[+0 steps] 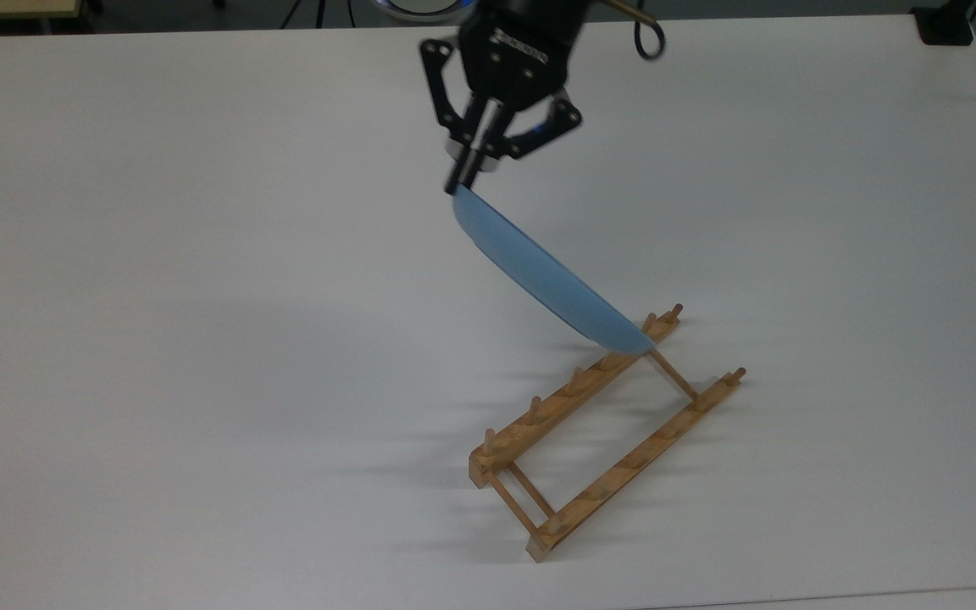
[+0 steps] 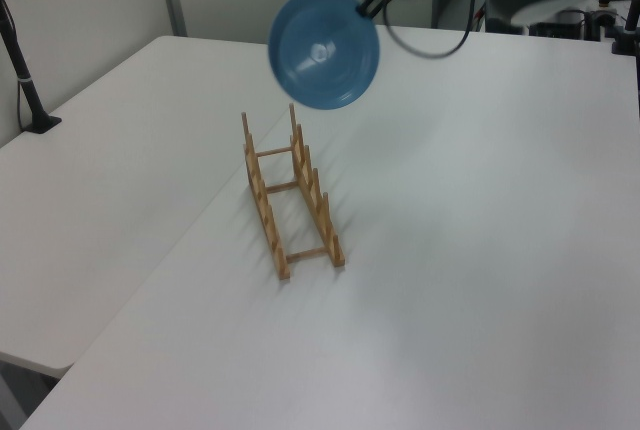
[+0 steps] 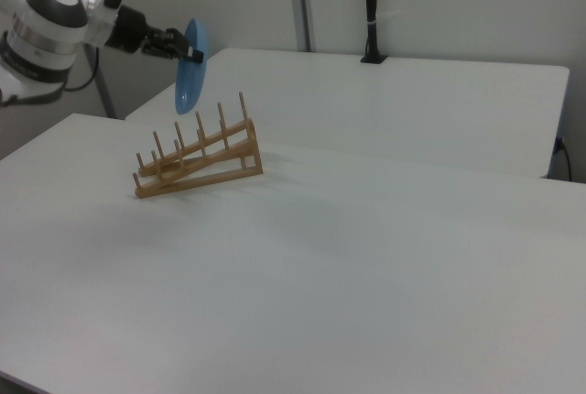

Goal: Place plate in plate rack
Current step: 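Carry the upright plate over the wooden rack and lower it between pegs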

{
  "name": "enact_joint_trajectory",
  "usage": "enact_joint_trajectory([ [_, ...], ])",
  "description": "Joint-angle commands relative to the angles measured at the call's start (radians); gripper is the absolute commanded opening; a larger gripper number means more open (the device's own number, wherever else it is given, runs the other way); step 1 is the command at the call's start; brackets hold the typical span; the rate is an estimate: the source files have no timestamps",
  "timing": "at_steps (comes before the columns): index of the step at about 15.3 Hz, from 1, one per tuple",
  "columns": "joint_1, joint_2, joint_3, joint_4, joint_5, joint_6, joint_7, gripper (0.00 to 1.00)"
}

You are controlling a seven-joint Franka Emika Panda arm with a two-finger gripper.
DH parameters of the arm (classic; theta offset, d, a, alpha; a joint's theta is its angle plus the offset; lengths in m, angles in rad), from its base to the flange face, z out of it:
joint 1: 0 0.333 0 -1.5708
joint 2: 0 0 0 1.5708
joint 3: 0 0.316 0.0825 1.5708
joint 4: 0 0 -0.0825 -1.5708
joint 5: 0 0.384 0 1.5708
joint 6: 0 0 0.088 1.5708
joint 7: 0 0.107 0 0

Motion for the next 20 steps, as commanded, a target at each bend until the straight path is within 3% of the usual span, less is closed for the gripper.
enact_joint_trajectory([
  [1,0.058,0.059,-0.01,-0.005,-0.254,0.027,0.28,0.0],
  [6,0.135,0.125,-0.01,-0.004,-0.439,-0.028,0.504,0.0],
  [11,0.166,0.19,-0.01,-0.007,-0.625,-0.111,0.698,0.0],
  [20,0.2,0.219,-0.01,-0.036,-0.635,-0.154,0.712,0.0],
])
